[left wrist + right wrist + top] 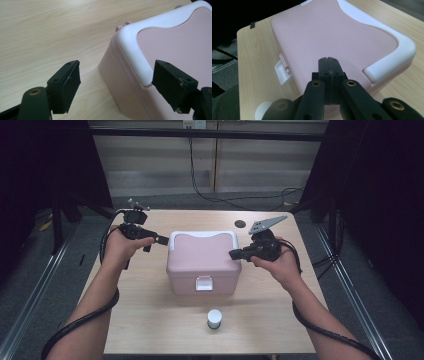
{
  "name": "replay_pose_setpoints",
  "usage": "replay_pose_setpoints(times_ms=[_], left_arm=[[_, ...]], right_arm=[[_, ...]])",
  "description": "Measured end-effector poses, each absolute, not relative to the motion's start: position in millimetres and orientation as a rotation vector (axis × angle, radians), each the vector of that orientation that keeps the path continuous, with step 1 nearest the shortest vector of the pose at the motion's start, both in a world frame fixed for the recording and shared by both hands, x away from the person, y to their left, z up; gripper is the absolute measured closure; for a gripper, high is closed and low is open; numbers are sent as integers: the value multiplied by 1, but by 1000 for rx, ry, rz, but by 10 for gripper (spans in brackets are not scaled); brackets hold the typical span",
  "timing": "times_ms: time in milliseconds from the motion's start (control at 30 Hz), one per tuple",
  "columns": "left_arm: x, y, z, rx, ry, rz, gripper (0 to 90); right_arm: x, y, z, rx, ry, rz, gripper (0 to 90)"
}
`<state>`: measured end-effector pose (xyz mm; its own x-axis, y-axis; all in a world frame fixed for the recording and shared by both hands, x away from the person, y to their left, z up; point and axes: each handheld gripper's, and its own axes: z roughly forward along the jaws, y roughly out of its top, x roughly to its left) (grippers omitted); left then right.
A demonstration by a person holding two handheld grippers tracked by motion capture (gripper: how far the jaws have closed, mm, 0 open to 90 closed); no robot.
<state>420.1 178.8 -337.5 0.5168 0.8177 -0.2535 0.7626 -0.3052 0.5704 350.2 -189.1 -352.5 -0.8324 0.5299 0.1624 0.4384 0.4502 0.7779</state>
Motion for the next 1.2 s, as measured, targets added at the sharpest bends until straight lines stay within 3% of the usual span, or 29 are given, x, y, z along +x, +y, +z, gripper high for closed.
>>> replay_pose_setpoints(times_ms=[1200], left_arm=[[442, 149, -346, 2097, 1320, 75, 229]], right_arm=[[347, -180, -361, 914, 2587, 1304, 900]])
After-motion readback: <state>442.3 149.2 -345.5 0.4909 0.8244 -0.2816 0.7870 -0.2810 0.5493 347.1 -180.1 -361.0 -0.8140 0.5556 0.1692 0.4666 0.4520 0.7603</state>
